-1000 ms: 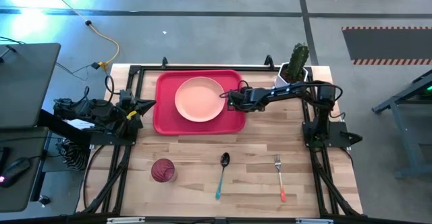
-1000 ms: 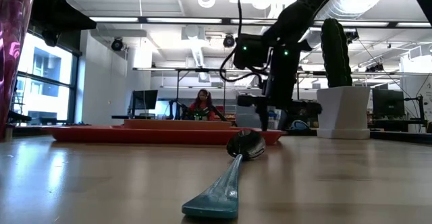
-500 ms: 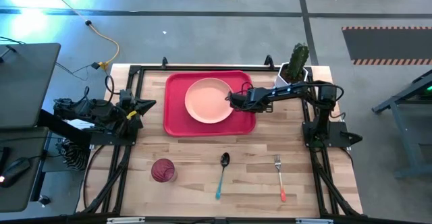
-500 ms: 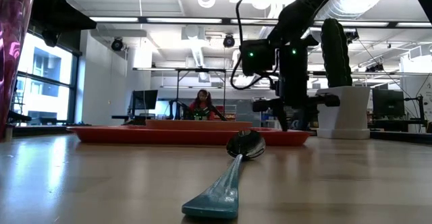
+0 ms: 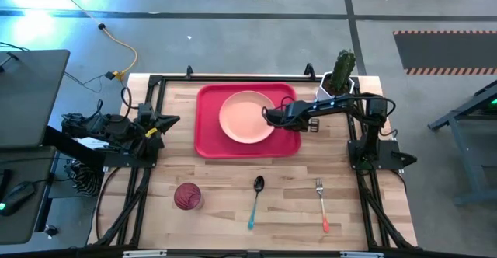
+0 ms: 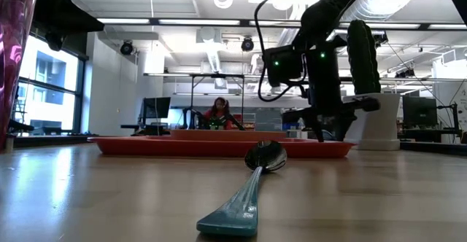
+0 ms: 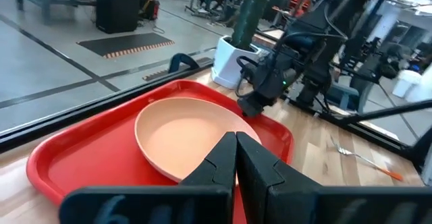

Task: Pick and place plate/cup/fork/spoon on tray
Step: Move the red serving tray to the upper middle of the table

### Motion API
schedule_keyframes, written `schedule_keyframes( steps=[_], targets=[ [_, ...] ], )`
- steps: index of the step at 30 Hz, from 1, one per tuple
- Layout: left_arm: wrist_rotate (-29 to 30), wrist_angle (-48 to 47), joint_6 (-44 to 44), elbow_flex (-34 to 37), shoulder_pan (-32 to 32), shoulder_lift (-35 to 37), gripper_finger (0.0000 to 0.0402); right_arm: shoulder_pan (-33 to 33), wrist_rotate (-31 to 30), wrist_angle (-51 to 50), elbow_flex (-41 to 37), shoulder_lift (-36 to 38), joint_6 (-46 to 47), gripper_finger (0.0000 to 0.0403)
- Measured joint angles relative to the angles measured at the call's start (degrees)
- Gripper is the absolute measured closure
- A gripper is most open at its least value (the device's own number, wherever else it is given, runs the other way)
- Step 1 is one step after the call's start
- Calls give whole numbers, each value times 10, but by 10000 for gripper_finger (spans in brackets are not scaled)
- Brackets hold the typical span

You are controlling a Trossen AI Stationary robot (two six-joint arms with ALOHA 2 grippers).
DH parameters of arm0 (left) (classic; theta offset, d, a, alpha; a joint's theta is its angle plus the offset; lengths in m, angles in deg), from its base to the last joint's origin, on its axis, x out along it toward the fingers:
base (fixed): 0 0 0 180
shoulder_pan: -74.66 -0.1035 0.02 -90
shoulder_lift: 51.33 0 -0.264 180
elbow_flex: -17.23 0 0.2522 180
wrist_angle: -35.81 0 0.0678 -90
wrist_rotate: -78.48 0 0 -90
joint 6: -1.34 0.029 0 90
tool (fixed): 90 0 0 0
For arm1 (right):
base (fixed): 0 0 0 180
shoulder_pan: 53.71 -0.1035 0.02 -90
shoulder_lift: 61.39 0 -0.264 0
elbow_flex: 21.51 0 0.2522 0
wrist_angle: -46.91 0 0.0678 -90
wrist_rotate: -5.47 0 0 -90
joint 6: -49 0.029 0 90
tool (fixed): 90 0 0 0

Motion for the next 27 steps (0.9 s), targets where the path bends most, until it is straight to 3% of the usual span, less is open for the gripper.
schedule_keyframes(
  steps=[6,19,27],
  targets=[
    [-36,-15,-16,9,0,0,401,-3,3,4,-1,11,2,272],
    [-87,-20,-76,60,0,-1,401,-11,-34,-4,-1,114,-17,272],
    [-116,-25,-121,68,0,-50,401,-28,-75,28,-1,203,-44,272]
  ],
)
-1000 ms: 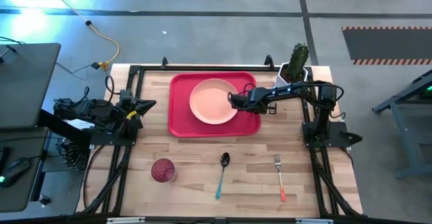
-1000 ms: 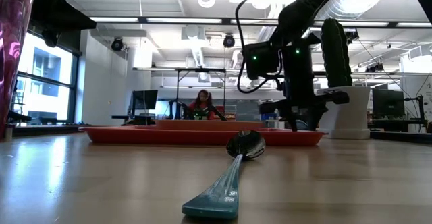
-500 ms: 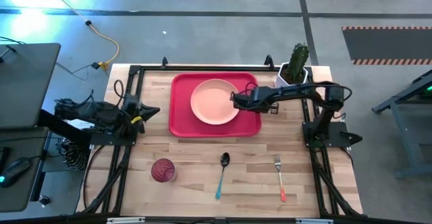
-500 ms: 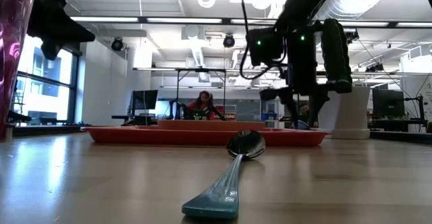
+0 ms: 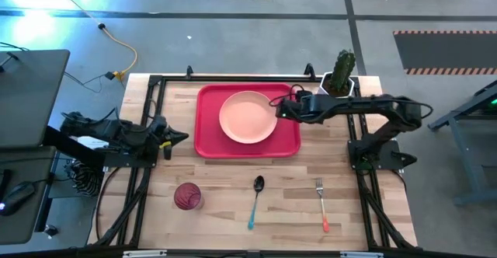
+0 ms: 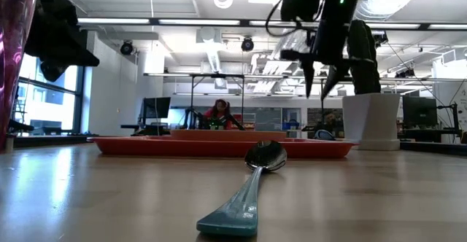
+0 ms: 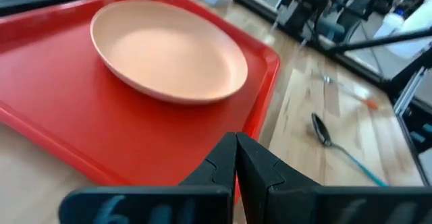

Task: Pick and place plate/cup/fork/spoon on tray
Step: Move the red serving tray to the upper middle of the table

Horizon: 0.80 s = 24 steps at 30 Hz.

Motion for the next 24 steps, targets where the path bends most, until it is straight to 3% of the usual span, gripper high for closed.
schedule_keyframes(
  steps=[12,24],
  targets=[
    [-66,6,10,-55,-59,-159,401,-6,-16,94,1,105,-114,272],
    [-267,5,15,-173,-197,-318,401,21,5,162,1,176,-252,272]
  ],
)
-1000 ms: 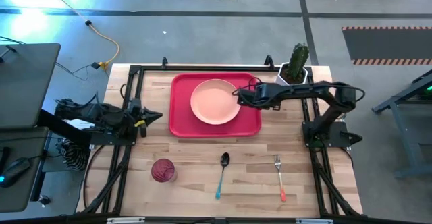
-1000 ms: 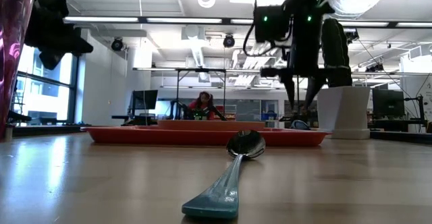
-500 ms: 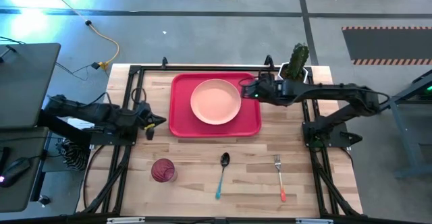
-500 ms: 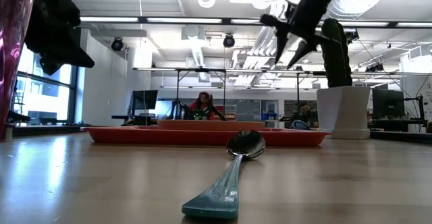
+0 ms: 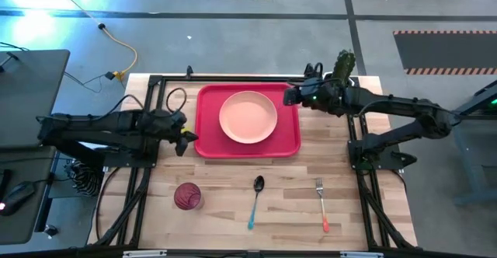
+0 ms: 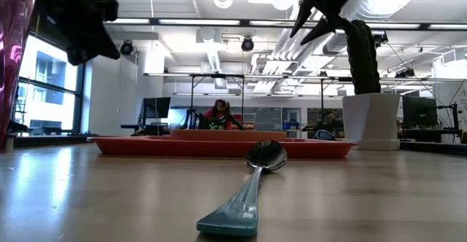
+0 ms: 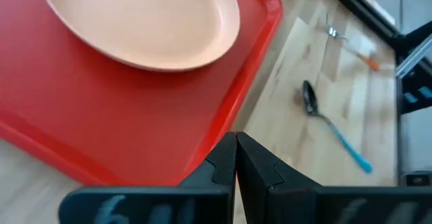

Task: Pick and place plate/cup/fork/spoon on tray
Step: Move the red serving tray to the upper middle of the table

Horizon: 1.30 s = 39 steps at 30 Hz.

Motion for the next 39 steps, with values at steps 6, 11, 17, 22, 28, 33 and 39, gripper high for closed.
schedule_keyframes(
  steps=[6,11,17,22,28,33,39],
  targets=[
    [-64,2,16,-73,-44,-105,401,17,6,2,0,19,-46,272],
    [-69,1,66,-113,-47,-195,401,33,27,1,0,22,-75,272],
    [-69,29,77,-127,-30,-286,401,47,55,1,0,22,-82,272],
    [-69,98,77,-128,-9,-348,401,59,56,6,0,22,-98,272],
    [-69,137,76,-128,4,-415,401,86,80,35,0,22,-146,272],
    [-69,141,77,-128,21,-445,401,115,115,55,0,22,-183,272],
    [-69,144,81,-128,49,-463,401,139,138,55,0,22,-210,272]
  ],
)
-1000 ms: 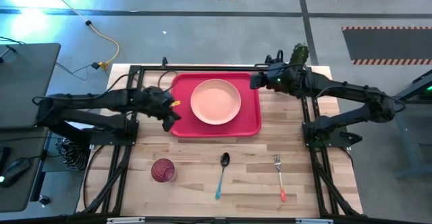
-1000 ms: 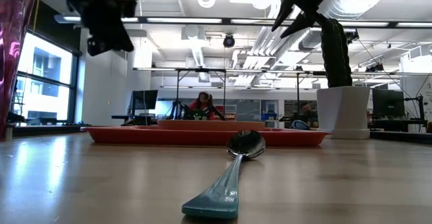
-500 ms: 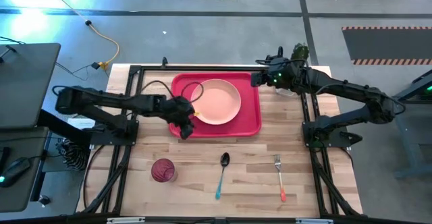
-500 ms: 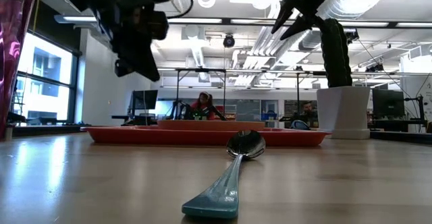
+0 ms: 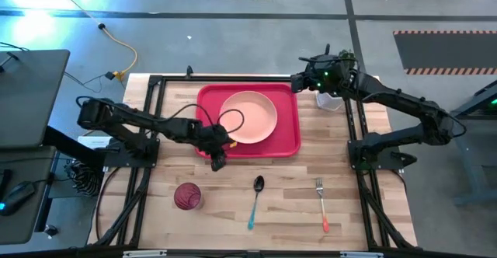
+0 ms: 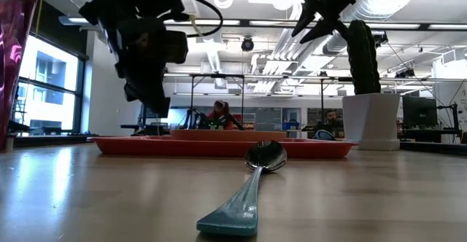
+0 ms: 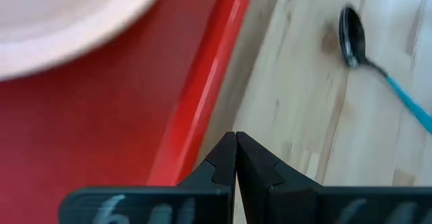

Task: Pick and place plate/cup/fork/spoon on tray
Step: Move the red serving tray to the upper middle of the table

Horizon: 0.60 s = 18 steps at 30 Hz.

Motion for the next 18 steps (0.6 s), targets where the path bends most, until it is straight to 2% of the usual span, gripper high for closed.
schedule_keyframes(
  steps=[5,18],
  targets=[
    [0,7,-3,0,18,-19,401,11,17,0,0,0,-19,272],
    [-30,17,-16,0,17,-88,401,12,21,0,0,0,-49,272]
  ],
)
